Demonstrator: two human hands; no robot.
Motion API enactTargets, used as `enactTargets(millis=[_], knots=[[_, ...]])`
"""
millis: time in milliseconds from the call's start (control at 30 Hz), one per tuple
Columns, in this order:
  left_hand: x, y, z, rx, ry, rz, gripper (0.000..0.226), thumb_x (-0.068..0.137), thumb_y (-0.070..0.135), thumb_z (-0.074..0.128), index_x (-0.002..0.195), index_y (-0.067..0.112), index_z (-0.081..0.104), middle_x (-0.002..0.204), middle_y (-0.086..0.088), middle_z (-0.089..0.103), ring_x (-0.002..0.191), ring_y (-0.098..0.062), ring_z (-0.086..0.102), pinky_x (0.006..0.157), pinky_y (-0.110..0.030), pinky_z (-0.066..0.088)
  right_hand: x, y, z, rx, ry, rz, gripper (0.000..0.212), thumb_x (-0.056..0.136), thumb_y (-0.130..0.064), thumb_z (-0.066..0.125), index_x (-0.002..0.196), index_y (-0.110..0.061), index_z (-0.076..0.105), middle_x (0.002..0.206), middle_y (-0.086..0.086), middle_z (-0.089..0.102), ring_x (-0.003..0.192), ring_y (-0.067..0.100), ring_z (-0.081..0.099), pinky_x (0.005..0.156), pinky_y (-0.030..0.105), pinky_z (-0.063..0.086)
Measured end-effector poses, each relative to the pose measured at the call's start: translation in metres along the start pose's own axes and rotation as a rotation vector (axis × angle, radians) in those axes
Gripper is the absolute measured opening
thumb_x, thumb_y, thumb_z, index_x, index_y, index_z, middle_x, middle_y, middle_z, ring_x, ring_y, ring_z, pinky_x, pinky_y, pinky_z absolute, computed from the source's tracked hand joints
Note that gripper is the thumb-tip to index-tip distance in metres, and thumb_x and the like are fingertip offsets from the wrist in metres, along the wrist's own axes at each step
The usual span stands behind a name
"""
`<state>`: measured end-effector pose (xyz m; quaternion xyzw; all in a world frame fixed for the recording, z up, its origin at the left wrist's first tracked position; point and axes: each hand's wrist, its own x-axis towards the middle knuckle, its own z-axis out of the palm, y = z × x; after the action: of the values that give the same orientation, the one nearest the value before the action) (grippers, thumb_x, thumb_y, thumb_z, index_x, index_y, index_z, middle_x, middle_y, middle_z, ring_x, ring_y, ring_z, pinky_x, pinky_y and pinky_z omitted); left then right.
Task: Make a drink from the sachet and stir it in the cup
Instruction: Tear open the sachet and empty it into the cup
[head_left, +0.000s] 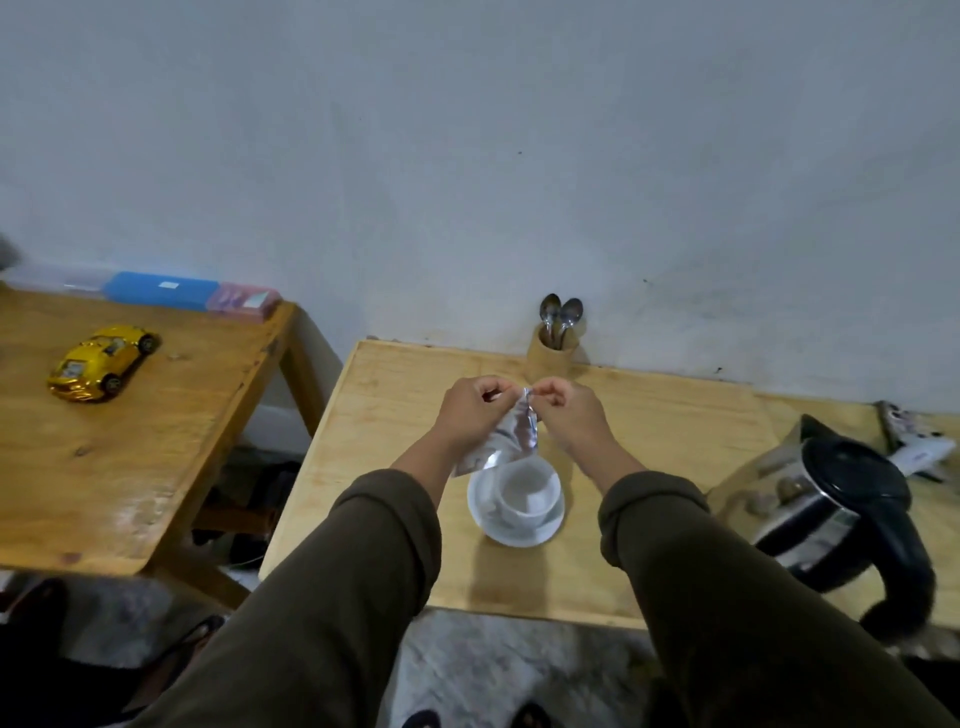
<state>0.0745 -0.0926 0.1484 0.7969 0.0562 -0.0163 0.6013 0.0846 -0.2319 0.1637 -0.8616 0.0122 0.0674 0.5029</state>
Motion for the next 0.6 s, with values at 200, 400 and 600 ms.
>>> enactTargets(millis=[200, 400, 600], knots=[[-0.002, 0.007, 0.005, -0.012, -0.019, -0.032, 0.011, 0.089, 0.022, 0.062, 0.087, 0.014, 0.071, 0.074, 0.005, 0.066, 0.069, -0.008, 0.057, 0.068, -0.022, 0.046, -0.001, 0.003, -0.008, 0.079, -0.003, -0.035, 0.01, 0.083, -0.009, 0.062, 0.086, -0.018, 0.066, 0.078, 0.005, 0.064, 0.077, 0.018, 0.059, 0.075, 0.032, 0.048], [-0.012, 0.011, 0.008, -0.068, -0.015, -0.094, 0.017, 0.09, 0.019, 0.062, 0.073, 0.018, 0.068, 0.053, 0.013, 0.062, 0.049, 0.001, 0.055, 0.051, -0.013, 0.044, -0.004, 0.005, -0.009, 0.099, 0.003, -0.079, 0.004, 0.083, -0.01, 0.066, 0.081, -0.014, 0.066, 0.069, -0.005, 0.061, 0.074, 0.015, 0.057, 0.072, 0.025, 0.045], [-0.02, 0.013, 0.017, -0.154, -0.007, -0.152, 0.019, 0.09, 0.02, 0.061, 0.073, 0.013, 0.067, 0.056, -0.005, 0.05, 0.044, -0.012, 0.039, 0.039, -0.017, 0.033, -0.003, 0.005, -0.011, 0.058, -0.015, -0.04, 0.005, 0.087, -0.01, 0.061, 0.087, -0.007, 0.065, 0.08, 0.006, 0.062, 0.079, 0.018, 0.056, 0.073, 0.027, 0.044]])
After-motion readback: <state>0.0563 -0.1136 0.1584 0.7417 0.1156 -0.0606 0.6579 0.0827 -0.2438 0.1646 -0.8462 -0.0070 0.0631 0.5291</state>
